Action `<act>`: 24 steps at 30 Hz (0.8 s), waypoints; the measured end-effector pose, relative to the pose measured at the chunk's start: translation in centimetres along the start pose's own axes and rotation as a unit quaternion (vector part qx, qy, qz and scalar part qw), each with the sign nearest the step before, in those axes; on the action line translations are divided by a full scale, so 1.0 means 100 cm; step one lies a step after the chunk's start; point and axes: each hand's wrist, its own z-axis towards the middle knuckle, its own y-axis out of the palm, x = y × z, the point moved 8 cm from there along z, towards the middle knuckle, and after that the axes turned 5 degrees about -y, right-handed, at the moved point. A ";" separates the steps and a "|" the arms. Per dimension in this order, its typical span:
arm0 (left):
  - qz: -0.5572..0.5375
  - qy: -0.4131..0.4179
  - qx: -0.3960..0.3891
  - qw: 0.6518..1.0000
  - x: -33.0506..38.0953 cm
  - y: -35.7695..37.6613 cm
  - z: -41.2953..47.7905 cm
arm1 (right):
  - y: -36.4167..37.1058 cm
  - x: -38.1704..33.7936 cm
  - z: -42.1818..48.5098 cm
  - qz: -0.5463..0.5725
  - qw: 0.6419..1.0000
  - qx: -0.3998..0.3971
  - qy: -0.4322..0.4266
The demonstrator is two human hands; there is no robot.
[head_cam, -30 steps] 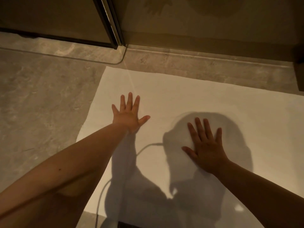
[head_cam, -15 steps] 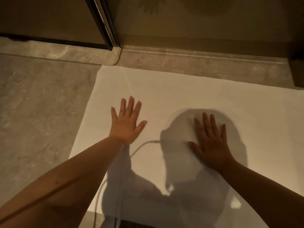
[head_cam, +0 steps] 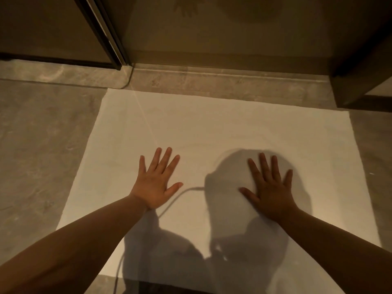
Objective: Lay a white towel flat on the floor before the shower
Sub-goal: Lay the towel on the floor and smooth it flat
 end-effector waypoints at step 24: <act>0.034 0.060 0.006 0.998 0.057 -0.002 -0.001 | 0.003 0.017 -0.007 0.005 1.000 -0.008 0.022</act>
